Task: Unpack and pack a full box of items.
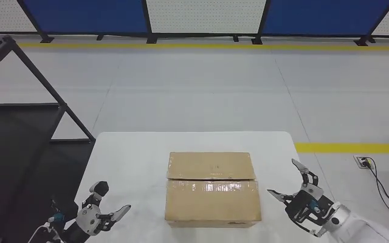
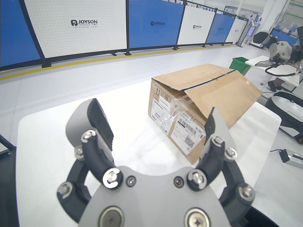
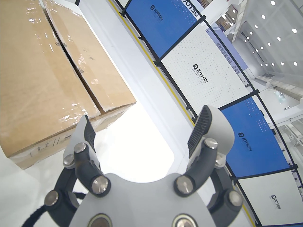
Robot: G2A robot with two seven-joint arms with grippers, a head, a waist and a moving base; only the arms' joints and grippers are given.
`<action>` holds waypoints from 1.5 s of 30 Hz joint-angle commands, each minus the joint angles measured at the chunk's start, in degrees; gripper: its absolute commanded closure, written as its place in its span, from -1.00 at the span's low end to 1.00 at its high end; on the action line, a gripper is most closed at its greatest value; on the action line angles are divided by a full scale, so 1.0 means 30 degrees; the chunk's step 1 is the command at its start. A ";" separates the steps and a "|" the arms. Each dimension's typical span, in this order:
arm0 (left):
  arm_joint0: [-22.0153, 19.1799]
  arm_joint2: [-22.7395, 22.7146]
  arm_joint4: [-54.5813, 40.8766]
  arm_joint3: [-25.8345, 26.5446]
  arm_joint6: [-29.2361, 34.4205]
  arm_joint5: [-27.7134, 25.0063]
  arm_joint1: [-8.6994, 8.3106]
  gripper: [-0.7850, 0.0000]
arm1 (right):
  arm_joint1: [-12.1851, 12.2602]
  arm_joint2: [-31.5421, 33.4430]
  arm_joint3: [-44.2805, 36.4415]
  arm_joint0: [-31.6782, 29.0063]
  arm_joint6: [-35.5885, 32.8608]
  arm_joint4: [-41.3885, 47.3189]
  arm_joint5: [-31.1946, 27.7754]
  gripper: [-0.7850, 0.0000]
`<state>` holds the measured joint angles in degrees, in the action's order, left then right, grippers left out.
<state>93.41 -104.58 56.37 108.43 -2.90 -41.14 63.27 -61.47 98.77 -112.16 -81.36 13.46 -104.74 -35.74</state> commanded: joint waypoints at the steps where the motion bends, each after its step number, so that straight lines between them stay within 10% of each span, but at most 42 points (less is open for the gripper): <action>1: -0.0001 0.0003 0.0007 -0.0004 -0.0006 0.0005 0.0001 -1.00 | -0.0004 -0.0005 -0.0017 -0.0010 -0.0017 0.0040 -0.0006 -1.00; 7: -0.0001 0.0003 0.0007 -0.0004 -0.0006 0.0005 0.0001 -1.00 | -0.0004 -0.0005 -0.0017 -0.0010 -0.0017 0.0040 -0.0006 -1.00; 25: -0.0837 0.0175 0.0979 -0.0751 -0.2205 -0.0765 -0.0074 -1.00 | 0.1152 -0.0294 0.2350 0.1165 1.4111 -1.0970 0.6304 -1.00; 38: -0.0778 0.0020 0.1025 -0.0837 -0.2354 -0.1230 -0.0115 -1.00 | 0.1244 -0.0207 0.2962 0.1488 1.3544 -1.1623 0.6492 -1.00; 45: -0.0545 0.0057 0.4025 0.0033 -0.4792 -0.1783 -0.0150 -1.00 | 0.1461 -0.0529 0.3388 0.2472 1.2461 -0.8663 -0.0894 -1.00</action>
<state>91.64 -104.33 66.09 108.40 -14.23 -46.07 62.83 -57.23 97.10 -102.77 -75.28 52.75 -133.37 -30.48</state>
